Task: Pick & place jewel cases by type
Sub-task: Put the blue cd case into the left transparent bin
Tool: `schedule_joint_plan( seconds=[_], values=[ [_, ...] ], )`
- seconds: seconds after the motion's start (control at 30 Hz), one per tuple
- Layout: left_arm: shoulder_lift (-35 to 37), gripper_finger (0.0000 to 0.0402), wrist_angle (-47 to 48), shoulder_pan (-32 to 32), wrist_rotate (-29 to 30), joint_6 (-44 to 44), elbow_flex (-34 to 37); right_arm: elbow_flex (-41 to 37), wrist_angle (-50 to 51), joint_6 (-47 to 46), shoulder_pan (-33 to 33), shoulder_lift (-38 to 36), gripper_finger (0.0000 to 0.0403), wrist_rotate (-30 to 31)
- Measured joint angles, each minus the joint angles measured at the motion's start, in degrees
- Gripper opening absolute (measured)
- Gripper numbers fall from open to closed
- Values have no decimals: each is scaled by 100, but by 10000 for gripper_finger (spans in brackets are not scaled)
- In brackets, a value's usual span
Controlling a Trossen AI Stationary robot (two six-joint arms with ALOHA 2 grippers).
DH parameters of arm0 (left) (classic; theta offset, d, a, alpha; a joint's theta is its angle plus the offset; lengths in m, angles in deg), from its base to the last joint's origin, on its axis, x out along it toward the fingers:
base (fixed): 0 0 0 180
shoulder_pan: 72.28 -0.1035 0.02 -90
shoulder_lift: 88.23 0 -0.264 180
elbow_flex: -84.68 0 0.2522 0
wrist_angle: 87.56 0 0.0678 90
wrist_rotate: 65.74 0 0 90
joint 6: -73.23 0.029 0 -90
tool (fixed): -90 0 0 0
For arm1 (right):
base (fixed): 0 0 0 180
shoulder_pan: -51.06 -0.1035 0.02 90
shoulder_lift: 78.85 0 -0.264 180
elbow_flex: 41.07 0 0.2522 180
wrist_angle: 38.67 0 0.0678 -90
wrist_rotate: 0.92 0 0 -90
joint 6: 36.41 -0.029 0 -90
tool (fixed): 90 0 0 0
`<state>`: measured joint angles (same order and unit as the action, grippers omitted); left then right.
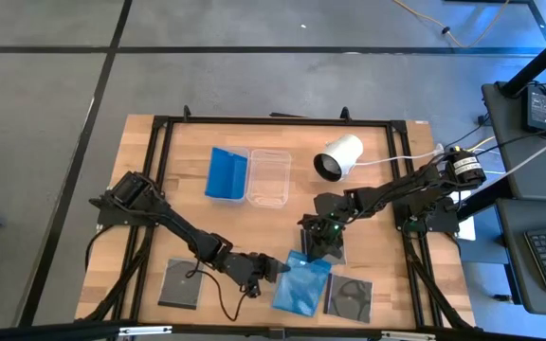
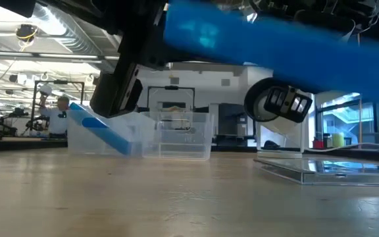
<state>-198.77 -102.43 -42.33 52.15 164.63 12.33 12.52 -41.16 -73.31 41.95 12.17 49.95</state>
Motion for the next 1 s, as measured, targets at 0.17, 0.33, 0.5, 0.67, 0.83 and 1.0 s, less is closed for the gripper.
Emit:
schedule_joint_plan(
  seconds=[0.17, 0.33, 0.5, 0.67, 0.83, 1.0],
  values=[
    [0, 53, 0, 0, -1, -32, 0, 0, -6, -27, 0, 0, 67, 30],
    [0, 52, 3, 9, 40, -88, -2, 0, 0, 282, 0, 0, 81, 87],
    [0, 51, 6, 87, 78, -144, -7, 0, -20, 422, 26, 0, 126, 118],
    [0, 50, 29, 215, 258, -197, -7, 0, -14, 272, 219, -34, 160, -58],
    [1, 50, 83, 342, 890, -252, -4, 0, -27, 149, 457, -440, 166, -128],
    [362, 50, 514, 372, 1010, -906, -2, 1, -6, 255, 600, -984, 167, 45]
  ],
)
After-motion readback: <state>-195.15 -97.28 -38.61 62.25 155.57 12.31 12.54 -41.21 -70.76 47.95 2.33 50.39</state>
